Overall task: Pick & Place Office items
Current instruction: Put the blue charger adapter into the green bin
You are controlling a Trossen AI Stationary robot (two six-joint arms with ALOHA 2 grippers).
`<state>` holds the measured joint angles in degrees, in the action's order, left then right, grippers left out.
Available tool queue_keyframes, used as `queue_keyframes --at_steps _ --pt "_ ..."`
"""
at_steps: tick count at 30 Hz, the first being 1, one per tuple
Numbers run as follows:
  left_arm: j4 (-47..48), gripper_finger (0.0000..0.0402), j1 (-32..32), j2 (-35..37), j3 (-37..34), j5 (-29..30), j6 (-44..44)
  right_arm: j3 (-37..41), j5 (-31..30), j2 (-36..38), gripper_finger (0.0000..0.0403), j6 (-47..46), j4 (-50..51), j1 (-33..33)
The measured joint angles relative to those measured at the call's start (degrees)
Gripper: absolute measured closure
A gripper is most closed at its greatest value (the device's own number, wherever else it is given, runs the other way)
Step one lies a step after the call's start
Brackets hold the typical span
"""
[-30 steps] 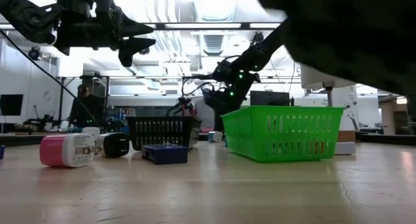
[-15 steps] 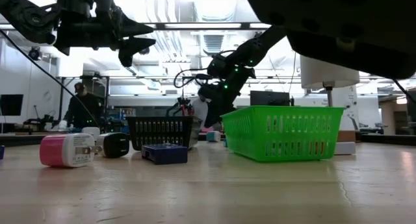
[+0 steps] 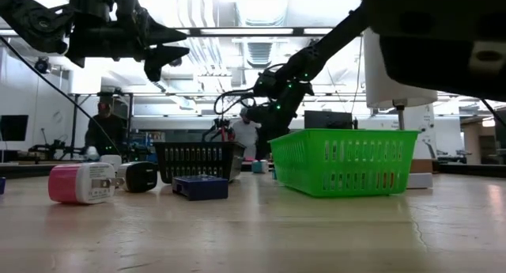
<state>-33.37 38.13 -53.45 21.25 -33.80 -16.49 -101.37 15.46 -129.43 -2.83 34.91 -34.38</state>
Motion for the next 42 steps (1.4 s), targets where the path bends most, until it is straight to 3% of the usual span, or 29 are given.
queue_keyframes --at_steps 20,30,42 --pt "0.0 0.0211 0.0 0.0 0.0 0.0 0.0 -0.1 -0.6 -0.1 0.0394 -0.2 -4.0 -0.2" --pt "0.0 0.0211 -0.1 0.0 0.0 0.0 0.0 0.0 -6.1 -0.1 0.0394 -0.3 -5.1 -1.8" --pt "0.0 0.0211 0.0 0.0 0.0 0.0 0.0 0.0 -8.2 -0.1 0.0394 -9.3 -8.9 -5.2"
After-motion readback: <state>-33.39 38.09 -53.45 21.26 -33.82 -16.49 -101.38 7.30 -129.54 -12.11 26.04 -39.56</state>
